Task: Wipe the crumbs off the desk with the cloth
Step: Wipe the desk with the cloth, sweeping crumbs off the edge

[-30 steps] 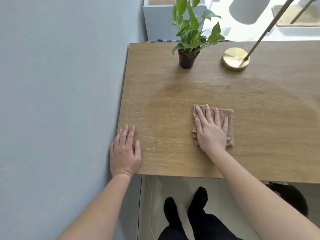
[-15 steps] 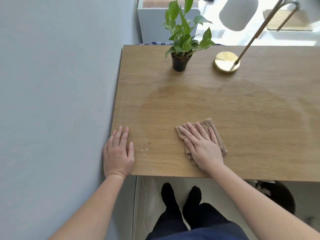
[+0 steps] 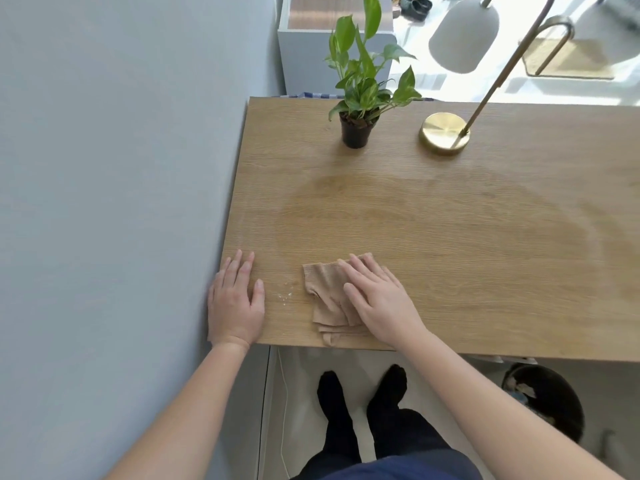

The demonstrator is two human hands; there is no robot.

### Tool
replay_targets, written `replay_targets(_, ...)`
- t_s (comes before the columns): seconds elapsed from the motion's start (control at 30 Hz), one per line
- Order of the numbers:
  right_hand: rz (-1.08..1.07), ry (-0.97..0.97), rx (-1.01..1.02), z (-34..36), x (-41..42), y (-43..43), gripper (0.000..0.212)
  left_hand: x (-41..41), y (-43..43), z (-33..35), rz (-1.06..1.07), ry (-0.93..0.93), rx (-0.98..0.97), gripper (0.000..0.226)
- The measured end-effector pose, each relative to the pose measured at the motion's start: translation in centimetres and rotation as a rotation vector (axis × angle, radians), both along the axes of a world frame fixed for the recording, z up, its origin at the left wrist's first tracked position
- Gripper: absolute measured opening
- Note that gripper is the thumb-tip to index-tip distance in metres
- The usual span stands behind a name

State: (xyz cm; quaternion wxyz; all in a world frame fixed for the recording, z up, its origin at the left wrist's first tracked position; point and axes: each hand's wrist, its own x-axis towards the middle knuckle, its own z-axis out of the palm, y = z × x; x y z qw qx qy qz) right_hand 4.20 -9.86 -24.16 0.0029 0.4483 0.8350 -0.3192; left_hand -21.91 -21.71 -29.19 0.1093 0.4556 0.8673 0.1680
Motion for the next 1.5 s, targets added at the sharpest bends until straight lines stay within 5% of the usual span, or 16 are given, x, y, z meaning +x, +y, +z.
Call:
replay_targets(0.13, -0.140, -0.145, 0.161, -2.0, 4.7, 2.4, 0.052, 5.0, 1.4, 1.9, 0.052, -0.010, 0.024, 0.054)
replay_targets(0.3, -0.181, -0.234, 0.241, -3.8, 6.3, 2.7, 0.053, 13.7, 4.3, 2.9, -0.262, 0.041, -0.014, 0.053)
replay_targets(0.43, -0.183, -0.236, 0.253, -4.0, 6.4, 2.7, 0.054, 16.9, 4.9, 1.3, -0.309, 0.091, -0.132, 0.068)
replay_targets(0.77, -0.225, -0.209, 0.211, -4.0, 5.9, 2.5, 0.054, 12.2, -2.7, 0.1, -0.225, 0.196, -0.192, 0.074)
replay_targets(0.9, -0.329, -0.238, 0.180, -4.1, 3.4, 2.0, 0.056, 7.3, -5.6, 0.8, -0.011, 0.179, -0.288, 0.073)
replay_targets(1.07, -0.333, -0.245, 0.179, -4.4, -0.6, 1.4, 0.057, 11.0, 0.2, 1.8, 0.288, -0.015, -0.338, 0.077)
replay_targets(1.3, -0.326, -0.267, 0.192, -4.3, -1.8, 0.9, 0.057, 7.3, -4.9, 0.4, -0.052, 0.075, -0.198, 0.071)
replay_targets(1.5, -0.346, -0.261, 0.188, -4.1, -2.3, 0.8, 0.057, 7.0, -5.1, 0.4, 0.048, 0.075, -0.203, 0.065)
